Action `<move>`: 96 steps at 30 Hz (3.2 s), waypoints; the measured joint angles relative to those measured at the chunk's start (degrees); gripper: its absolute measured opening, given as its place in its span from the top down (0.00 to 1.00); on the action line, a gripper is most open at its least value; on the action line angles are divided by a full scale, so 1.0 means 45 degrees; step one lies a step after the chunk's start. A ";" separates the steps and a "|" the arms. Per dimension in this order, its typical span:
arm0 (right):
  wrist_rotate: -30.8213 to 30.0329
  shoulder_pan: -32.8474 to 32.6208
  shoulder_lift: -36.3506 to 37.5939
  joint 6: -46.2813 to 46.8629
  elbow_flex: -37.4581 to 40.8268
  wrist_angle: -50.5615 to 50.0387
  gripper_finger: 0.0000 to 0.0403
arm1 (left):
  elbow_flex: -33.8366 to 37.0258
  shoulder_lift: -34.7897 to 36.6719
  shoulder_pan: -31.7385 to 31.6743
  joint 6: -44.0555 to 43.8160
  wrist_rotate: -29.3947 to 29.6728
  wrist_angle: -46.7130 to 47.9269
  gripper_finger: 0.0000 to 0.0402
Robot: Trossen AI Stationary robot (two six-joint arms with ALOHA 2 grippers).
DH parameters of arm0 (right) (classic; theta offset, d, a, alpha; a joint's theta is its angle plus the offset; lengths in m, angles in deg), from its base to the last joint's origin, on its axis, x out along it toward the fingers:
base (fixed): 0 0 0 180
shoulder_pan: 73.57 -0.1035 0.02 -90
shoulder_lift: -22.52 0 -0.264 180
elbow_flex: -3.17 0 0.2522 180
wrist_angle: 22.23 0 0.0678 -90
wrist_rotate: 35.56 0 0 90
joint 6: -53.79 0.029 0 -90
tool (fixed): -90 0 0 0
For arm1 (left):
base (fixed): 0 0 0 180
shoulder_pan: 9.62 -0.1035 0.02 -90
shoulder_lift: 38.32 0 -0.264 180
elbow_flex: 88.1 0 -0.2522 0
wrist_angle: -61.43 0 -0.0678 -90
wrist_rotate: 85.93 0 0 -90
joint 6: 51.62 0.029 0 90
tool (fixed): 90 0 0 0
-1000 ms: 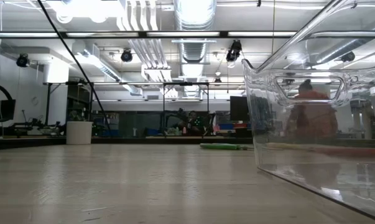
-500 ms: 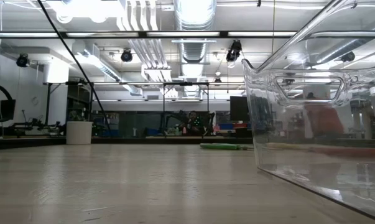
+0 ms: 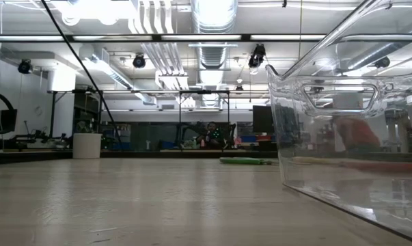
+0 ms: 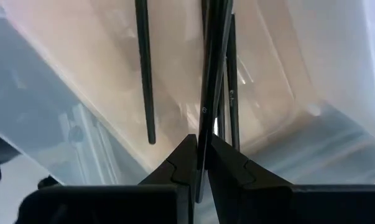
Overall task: Pick & Place Paint Supplies
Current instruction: Put the gold paintbrush into the right transparent bin, then put the red scissors into the left transparent bin
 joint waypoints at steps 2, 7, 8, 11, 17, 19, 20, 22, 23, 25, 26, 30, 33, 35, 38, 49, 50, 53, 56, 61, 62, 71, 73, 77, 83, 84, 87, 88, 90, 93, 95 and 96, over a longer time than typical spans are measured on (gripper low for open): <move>-0.0031 -0.0040 0.0014 0.0102 -0.0007 0.0000 0.93 | 0.0000 0.0000 0.0000 -0.0005 0.0004 0.0005 0.22; -0.0364 -0.0155 0.0024 0.0071 -0.0240 0.0003 0.93 | 0.0000 0.0000 0.0000 -0.0034 0.0000 0.0005 0.22; -0.0508 -0.0212 0.0024 0.0102 -0.0278 -0.0005 0.93 | 0.0000 0.0000 0.0000 -0.0034 0.0004 0.0000 0.22; -0.1118 -0.0424 0.0028 0.0274 -0.0364 -0.0019 0.93 | 0.0000 0.0000 0.0000 -0.0034 0.0004 0.0005 0.22; -0.1671 -0.0682 0.0028 0.0554 -0.0379 -0.0028 0.82 | 0.0000 0.0000 -0.0001 -0.0033 0.0003 0.0000 0.22; -0.1666 -0.0682 0.0028 0.0559 -0.0379 -0.0024 0.77 | 0.0000 0.0000 -0.0002 -0.0031 0.0002 0.0000 0.22; -0.1666 -0.0682 0.0028 0.0555 -0.0379 -0.0011 0.75 | 0.0000 0.0000 0.0000 -0.0029 0.0002 0.0003 0.22; -0.1663 -0.0682 0.0028 0.0557 -0.0379 -0.0010 0.70 | 0.0000 0.0000 0.0000 -0.0029 0.0001 0.0000 0.22; -0.1661 -0.0682 0.0028 0.0559 -0.0379 -0.0010 0.68 | 0.0000 0.0000 -0.0001 -0.0029 0.0001 0.0001 0.22; -0.1656 -0.0682 0.0028 0.0559 -0.0379 -0.0005 0.64 | 0.0000 0.0000 0.0000 -0.0029 0.0004 0.0000 0.22; -0.1656 -0.0682 0.0028 0.0559 -0.0379 -0.0005 0.62 | 0.0000 0.0000 0.0000 -0.0024 0.0004 0.0000 0.22; -0.1625 -0.0682 0.0028 0.0561 -0.0374 -0.0002 0.57 | 0.0000 0.0000 0.0000 -0.0024 0.0002 0.0002 0.22; -0.1562 -0.0682 0.0028 0.0558 -0.0374 0.0005 0.55 | 0.0000 0.0000 0.0000 -0.0018 0.0004 0.0005 0.22; -0.1516 -0.0682 0.0024 0.0517 -0.0369 0.0014 0.54 | 0.0000 0.0000 0.0000 0.0010 0.0004 0.0000 0.22; -0.1267 -0.0682 0.0024 0.0347 -0.0369 0.0048 0.54 | 0.0000 0.0000 0.0000 0.0010 0.0003 0.0004 0.22; -0.0936 -0.0677 0.0009 0.0227 -0.0369 0.0068 0.54 | 0.0000 0.0000 -0.0002 0.0010 0.0001 0.0005 0.22; -0.0932 -0.0677 0.0009 0.0229 -0.0369 0.0068 0.54 | 0.0000 0.0000 0.0000 0.0009 0.0003 0.0005 0.22; -0.0918 -0.0677 0.0009 0.0229 -0.0369 0.0068 0.54 | 0.0000 0.0000 -0.0001 0.0005 0.0004 0.0001 0.22; -0.0899 -0.0677 0.0009 0.0229 -0.0369 0.0068 0.54 | 0.0000 0.0000 -0.0002 0.0005 0.0001 0.0002 0.22; -0.0927 -0.0677 0.0009 0.0229 -0.0369 0.0063 0.54 | 0.0000 0.0000 -0.0001 0.0001 0.0003 0.0001 0.22; -0.0933 -0.0677 0.0009 0.0229 -0.0369 0.0063 0.54 | 0.0000 0.0000 0.0000 0.0003 0.0004 0.0002 0.22; -0.0947 -0.0682 0.0009 0.0234 -0.0369 0.0063 0.54 | 0.0000 0.0000 -0.0003 -0.0032 0.0004 0.0003 0.22; -0.0951 -0.0682 0.0009 0.0234 -0.0369 0.0063 0.54 | 0.0000 0.0000 -0.0002 -0.0035 0.0002 0.0004 0.22; -0.0957 -0.0680 0.0009 0.0239 -0.0369 0.0068 0.54 | 0.0000 0.0000 -0.0004 -0.0034 0.0003 0.0004 0.22; -0.0962 -0.0680 0.0009 0.0239 -0.0369 0.0068 0.54 | 0.0000 0.0000 -0.0001 -0.0034 0.0003 0.0002 0.22; -0.0967 -0.0682 0.0009 0.0239 -0.0369 0.0063 0.54 | 0.0000 0.0000 -0.0001 -0.0034 0.0004 0.0000 0.22; -0.0989 -0.0682 0.0009 0.0262 -0.0392 0.0031 0.54 | 0.0000 0.0000 -0.0001 -0.0030 0.0003 0.0001 0.22; -0.1003 -0.0679 0.0009 0.0250 -0.0461 -0.0014 0.54 | 0.0000 0.0000 -0.0003 -0.0029 0.0001 0.0003 0.22; -0.1126 -0.0684 0.0039 0.0188 -0.0736 -0.0195 0.54 | 0.0000 0.0000 -0.0005 -0.0029 0.0001 0.0003 0.22; -0.1389 -0.0716 0.0228 0.0156 -0.1385 -0.0953 0.54 | 0.0000 0.0000 0.0000 -0.0029 0.0000 0.0001 0.22; -0.1755 -0.0716 0.0371 0.0158 -0.1857 -0.1573 0.54 | -0.0002 0.0000 0.0000 -0.0024 0.0002 0.0003 0.22; -0.2021 -0.0716 0.0430 0.0152 -0.2125 -0.1797 0.54 | 0.0000 0.0000 -0.0005 -0.0024 0.0001 0.0002 0.22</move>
